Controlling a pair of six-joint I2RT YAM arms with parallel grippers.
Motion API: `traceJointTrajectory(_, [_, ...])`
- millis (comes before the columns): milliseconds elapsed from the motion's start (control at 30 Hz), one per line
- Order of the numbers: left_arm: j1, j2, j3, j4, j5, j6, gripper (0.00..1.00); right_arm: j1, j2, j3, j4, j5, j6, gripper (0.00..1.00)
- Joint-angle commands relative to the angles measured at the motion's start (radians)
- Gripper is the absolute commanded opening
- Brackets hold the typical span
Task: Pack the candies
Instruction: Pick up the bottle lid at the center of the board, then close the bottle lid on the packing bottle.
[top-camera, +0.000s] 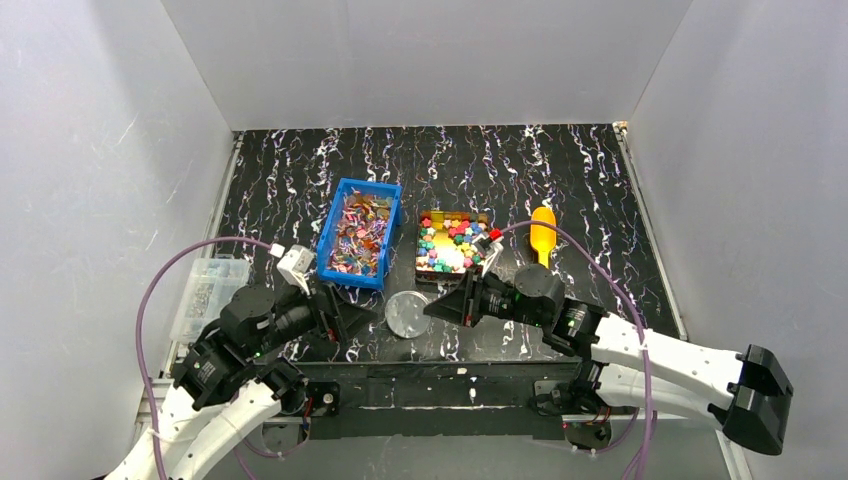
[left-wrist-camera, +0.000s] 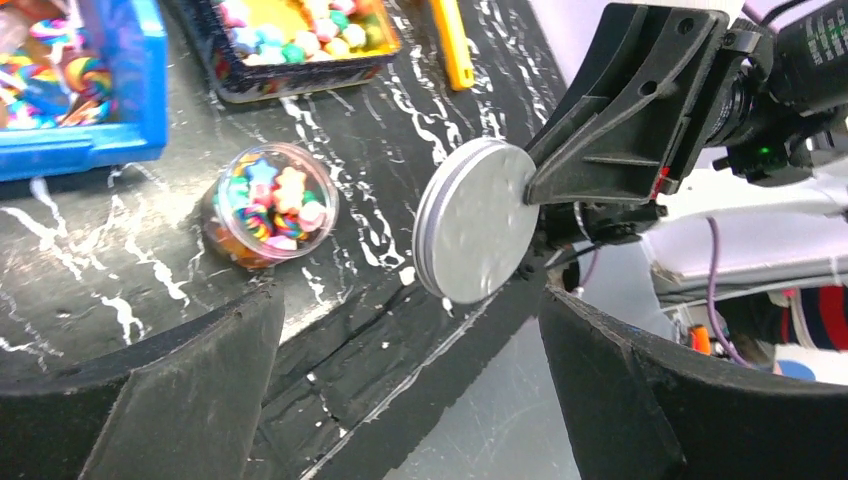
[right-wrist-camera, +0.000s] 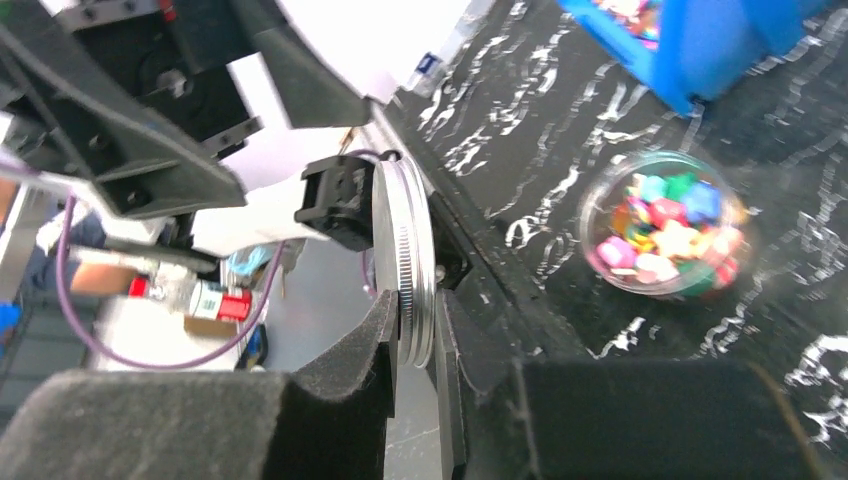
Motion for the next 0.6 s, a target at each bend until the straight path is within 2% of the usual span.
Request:
traceJointTrajectory(0, [0.002,0.047,0.025,-0.070,-0.115,-0.007,0.98,-0.084,-0.001,-0.106,0.150,-0.013,0.136,0.01])
traceJointTrajectory(167, [0.001,0.130,0.011,-0.091,-0.172,-0.044,0.98,-0.141,0.026,-0.209,0.315,-0.042,0.239,0.01])
traceJointTrajectory(300, [0.003,0.217,-0.003,-0.074,-0.158,-0.066,0.98,-0.157,0.069,-0.262,0.414,-0.038,0.302,0.01])
traceJointTrajectory(567, [0.003,0.298,-0.047,0.013,-0.150,-0.075,0.98,-0.162,0.149,-0.291,0.498,0.010,0.352,0.01])
